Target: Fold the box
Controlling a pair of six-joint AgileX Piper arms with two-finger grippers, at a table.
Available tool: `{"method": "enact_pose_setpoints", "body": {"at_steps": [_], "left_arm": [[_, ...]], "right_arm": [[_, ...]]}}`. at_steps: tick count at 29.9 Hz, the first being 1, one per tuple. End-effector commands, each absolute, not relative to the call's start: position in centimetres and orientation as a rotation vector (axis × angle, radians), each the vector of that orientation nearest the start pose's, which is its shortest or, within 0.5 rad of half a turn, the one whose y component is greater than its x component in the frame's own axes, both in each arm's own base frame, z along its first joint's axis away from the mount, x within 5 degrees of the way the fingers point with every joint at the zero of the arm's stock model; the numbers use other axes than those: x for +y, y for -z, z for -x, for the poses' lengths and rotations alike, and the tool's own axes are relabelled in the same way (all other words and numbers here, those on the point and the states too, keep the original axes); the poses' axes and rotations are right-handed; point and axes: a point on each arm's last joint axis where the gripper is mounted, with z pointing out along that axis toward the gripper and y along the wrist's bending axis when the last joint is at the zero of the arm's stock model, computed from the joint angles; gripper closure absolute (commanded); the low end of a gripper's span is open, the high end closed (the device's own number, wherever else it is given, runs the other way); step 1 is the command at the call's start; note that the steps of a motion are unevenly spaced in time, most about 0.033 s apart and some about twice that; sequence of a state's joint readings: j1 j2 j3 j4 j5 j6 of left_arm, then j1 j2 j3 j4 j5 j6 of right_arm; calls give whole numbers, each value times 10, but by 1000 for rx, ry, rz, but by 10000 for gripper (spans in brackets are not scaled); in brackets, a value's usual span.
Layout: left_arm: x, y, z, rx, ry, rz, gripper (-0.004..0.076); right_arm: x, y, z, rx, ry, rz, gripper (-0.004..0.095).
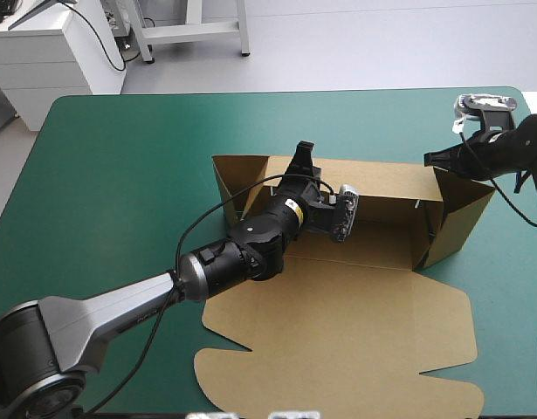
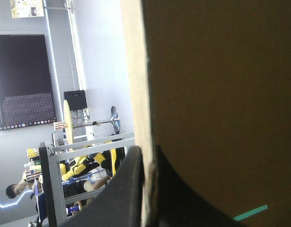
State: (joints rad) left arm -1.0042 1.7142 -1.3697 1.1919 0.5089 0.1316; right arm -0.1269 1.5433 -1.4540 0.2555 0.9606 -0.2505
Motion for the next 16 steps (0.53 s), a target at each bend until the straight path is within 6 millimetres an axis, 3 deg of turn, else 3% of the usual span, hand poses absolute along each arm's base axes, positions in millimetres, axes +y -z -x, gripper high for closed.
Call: {"method": "enact_pose_setpoints", "body": {"at_steps": [1,10,16], "left_arm": [[-311,-338,-244,1113,-636,-1647,731],[-310,-338,-244,1123,-636,-1644,731],[-310,-338,-244,1125,-633,-1644,731]], "right_arm": [[-23,-370,-321,2478,-161,94,927],[-17,-361,-282,2489,-171,117,927],[-6,-343,-256,2367,-257,95,927]]}}
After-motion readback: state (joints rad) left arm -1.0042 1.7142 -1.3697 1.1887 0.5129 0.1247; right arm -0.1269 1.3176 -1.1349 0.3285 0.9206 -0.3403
